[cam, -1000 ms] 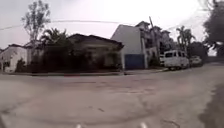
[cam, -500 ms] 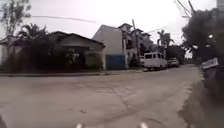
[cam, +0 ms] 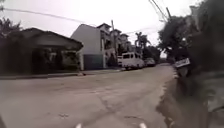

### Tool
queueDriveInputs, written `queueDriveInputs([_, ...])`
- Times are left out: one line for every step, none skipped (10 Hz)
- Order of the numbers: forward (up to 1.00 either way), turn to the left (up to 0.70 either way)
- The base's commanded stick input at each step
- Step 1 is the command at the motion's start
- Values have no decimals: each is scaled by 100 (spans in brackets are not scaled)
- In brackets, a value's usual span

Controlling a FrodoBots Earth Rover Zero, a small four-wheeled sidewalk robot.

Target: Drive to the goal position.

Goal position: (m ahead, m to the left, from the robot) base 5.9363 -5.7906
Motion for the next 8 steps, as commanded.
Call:
queueDriveInputs([70,0])
queueDriveInputs([70,0])
queueDriveInputs([70,0])
queueDriveInputs([70,0])
queueDriveInputs([70,0])
queueDriveInputs([70,0])
queueDriveInputs([70,0])
queueDriveInputs([70,-18])
